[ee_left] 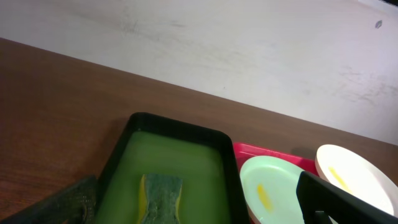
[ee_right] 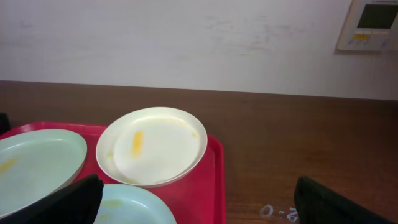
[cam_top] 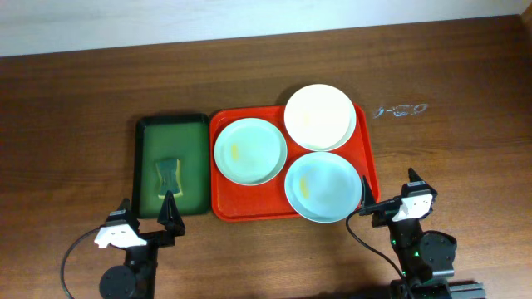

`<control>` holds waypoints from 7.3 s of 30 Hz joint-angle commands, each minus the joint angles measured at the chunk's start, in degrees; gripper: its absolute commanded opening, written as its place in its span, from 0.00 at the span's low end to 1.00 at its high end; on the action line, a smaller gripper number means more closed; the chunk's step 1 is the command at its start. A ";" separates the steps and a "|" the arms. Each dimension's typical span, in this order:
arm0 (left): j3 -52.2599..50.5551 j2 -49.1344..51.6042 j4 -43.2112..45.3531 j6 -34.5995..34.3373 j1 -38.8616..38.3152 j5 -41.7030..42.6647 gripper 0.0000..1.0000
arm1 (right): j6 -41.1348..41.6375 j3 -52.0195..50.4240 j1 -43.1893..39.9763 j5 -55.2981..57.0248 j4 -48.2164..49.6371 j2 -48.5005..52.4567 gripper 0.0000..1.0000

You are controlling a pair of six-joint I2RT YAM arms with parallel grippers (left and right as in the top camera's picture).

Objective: Clean dirty plates on tray and stack at the side

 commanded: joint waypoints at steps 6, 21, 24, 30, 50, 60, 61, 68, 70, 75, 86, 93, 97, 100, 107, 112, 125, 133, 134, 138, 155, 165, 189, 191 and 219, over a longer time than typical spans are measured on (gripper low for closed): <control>-0.31 -0.07 -0.11 0.09 -0.59 -0.44 0.99 | 0.63 -0.31 -0.44 0.28 -0.26 -0.07 0.98; -0.31 -0.07 -0.09 0.09 -0.59 -0.44 0.99 | 0.63 -0.31 -0.44 0.28 -0.26 -0.07 0.98; -0.31 -0.07 -0.11 0.09 -0.59 -0.44 0.99 | 0.63 -0.31 -0.44 0.28 -0.26 -0.07 0.98; -0.31 -0.07 -0.11 0.09 -0.59 -0.44 0.99 | 0.63 -0.31 -0.44 0.28 -0.26 -0.07 0.98; -0.31 -0.07 -0.09 0.09 -0.59 -0.46 0.99 | 0.63 -0.31 -0.44 0.28 -0.26 -0.07 0.98; -0.31 -0.07 -0.09 0.09 -0.59 -0.46 0.99 | 0.63 -0.31 -0.44 0.28 -0.26 -0.07 0.98; -0.31 -0.07 -0.09 0.09 -0.59 -0.44 0.99 | 0.63 -0.31 -0.44 0.28 -0.26 -0.07 0.98; -0.31 -0.07 -0.09 0.09 -0.59 -0.44 0.99 | 0.63 -0.31 -0.44 0.28 -0.26 -0.07 0.98; -0.31 -0.07 -0.09 0.07 -0.59 -0.44 0.99 | 0.63 -0.31 -0.44 0.28 -0.26 -0.07 0.98; -0.31 -0.07 -0.09 0.09 -0.59 -0.44 0.99 | 0.63 -0.31 -0.44 0.28 -0.26 -0.07 0.98; -0.31 -0.07 -0.09 0.09 -0.59 -0.46 0.99 | 0.63 -0.31 -0.44 0.28 -0.26 -0.07 0.98; -0.31 -0.07 -0.11 0.09 -0.59 -0.44 0.99 | 0.63 -0.31 -0.44 0.28 -0.26 -0.07 0.98; -0.31 -0.07 -0.11 0.09 -0.59 -0.46 0.99 | 0.63 -0.31 -0.44 0.28 -0.26 -0.07 0.98; -0.31 -0.07 -0.09 0.09 -0.61 -0.44 0.99 | 0.63 -0.31 -0.44 0.28 -0.26 -0.07 0.98; -0.31 -0.07 -0.09 0.07 -0.61 -0.44 0.99 | 0.63 -0.31 -0.44 0.28 -0.26 -0.07 0.98; -0.31 -0.07 -0.09 0.07 -0.59 -0.44 0.99 | 0.63 -0.31 -0.44 0.28 -0.26 -0.07 0.98; -0.31 -0.07 0.07 0.07 -0.55 -0.87 0.99 | 0.63 -0.31 -0.44 0.28 -0.26 -0.07 0.98; -0.31 -0.07 -0.07 0.04 -0.55 -0.87 0.99 | 0.66 -0.31 -0.42 0.17 -0.26 -0.07 0.98; -0.31 -0.07 -0.07 0.07 -0.55 -0.90 0.99 | 0.68 -0.31 -0.42 -0.11 -0.26 -0.07 0.98; -0.28 -0.07 0.44 0.04 -0.55 -0.87 0.99 | 2.69 -0.31 -0.44 -1.27 -0.04 -0.07 0.99; 27.89 17.25 -15.43 0.11 -1.86 1.64 0.99 | 10.78 38.97 -0.44 -9.09 -28.02 23.39 0.98; 71.25 60.30 -53.90 6.60 -1.84 1.73 0.99 | 10.80 58.16 -0.42 -32.33 -38.88 58.05 0.98; 89.33 97.31 -75.69 6.56 -10.32 -5.86 0.75 | 19.91 80.24 17.64 -10.03 -51.89 91.38 0.79; 89.33 97.29 -75.25 6.54 -10.32 -5.84 0.82 | 18.64 80.13 17.64 -10.03 -51.56 92.61 0.96; 89.33 97.31 -73.94 6.10 -10.32 -5.84 0.87 | 18.73 79.73 23.37 -5.81 -36.96 110.44 0.38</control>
